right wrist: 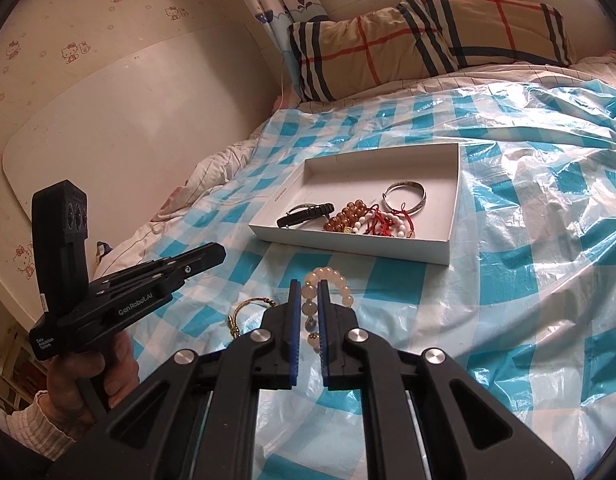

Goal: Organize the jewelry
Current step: 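Lift the pearl bracelet with right tool while left tool regrasps and lifts the gold bangle, then carry both bracelets over the white box and open both tools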

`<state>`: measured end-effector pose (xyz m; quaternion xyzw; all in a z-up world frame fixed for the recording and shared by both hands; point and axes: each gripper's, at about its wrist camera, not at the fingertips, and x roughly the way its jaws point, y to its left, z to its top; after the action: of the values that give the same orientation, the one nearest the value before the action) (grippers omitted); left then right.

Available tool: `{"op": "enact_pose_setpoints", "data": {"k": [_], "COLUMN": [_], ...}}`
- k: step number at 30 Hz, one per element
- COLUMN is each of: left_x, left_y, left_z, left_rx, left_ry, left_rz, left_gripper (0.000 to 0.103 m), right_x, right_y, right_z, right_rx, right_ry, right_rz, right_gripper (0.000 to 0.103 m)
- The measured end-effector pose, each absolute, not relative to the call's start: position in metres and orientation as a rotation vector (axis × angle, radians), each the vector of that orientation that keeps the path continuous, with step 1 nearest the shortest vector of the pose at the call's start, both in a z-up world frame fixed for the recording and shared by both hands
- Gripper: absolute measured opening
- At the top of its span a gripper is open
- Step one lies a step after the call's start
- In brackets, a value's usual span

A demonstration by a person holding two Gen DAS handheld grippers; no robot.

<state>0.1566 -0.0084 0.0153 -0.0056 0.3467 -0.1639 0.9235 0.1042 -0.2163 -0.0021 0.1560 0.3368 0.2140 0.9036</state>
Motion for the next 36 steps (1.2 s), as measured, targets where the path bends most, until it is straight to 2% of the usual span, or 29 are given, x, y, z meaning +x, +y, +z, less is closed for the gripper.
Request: {"op": "enact_pose_setpoints", "data": {"k": [7,8,11,12,17,21,26,36], "left_x": [0.174,0.177,0.184,0.185,0.188,0.187,0.176,0.159], "left_y": [0.010,0.009,0.008,0.008,0.001,0.000,0.003,0.003], "left_z": [-0.005,-0.012,-0.034,-0.041,-0.070,-0.070,-0.048,0.023], "left_rx": [-0.021,0.001,0.044,0.059,0.134,0.153,0.063,-0.067], "left_ry": [0.812,0.840,0.902,0.910,0.973,0.987,0.932,0.696], "left_rz": [-0.350,-0.351,-0.342,-0.332,-0.304,-0.300,-0.337,-0.378], "left_gripper": [0.002,0.007,0.037,0.039,0.038,0.003,0.003,0.003], "right_x": [0.105,0.105,0.106,0.106,0.108,0.108,0.104,0.104], "right_y": [-0.219,-0.219,-0.218,-0.218,-0.214,-0.212,-0.211,-0.211], "right_z": [-0.001,-0.002,-0.004,-0.005,-0.008,-0.009,-0.002,0.016], "right_rx": [0.335,0.338,0.342,0.342,0.338,0.340,0.332,0.306], "right_ry": [0.696,0.700,0.705,0.708,0.719,0.720,0.691,0.615], "right_rz": [0.449,0.450,0.454,0.456,0.467,0.472,0.469,0.443], "right_gripper": [0.009,0.009,0.009,0.009,0.009,0.009,0.009,0.009]}}
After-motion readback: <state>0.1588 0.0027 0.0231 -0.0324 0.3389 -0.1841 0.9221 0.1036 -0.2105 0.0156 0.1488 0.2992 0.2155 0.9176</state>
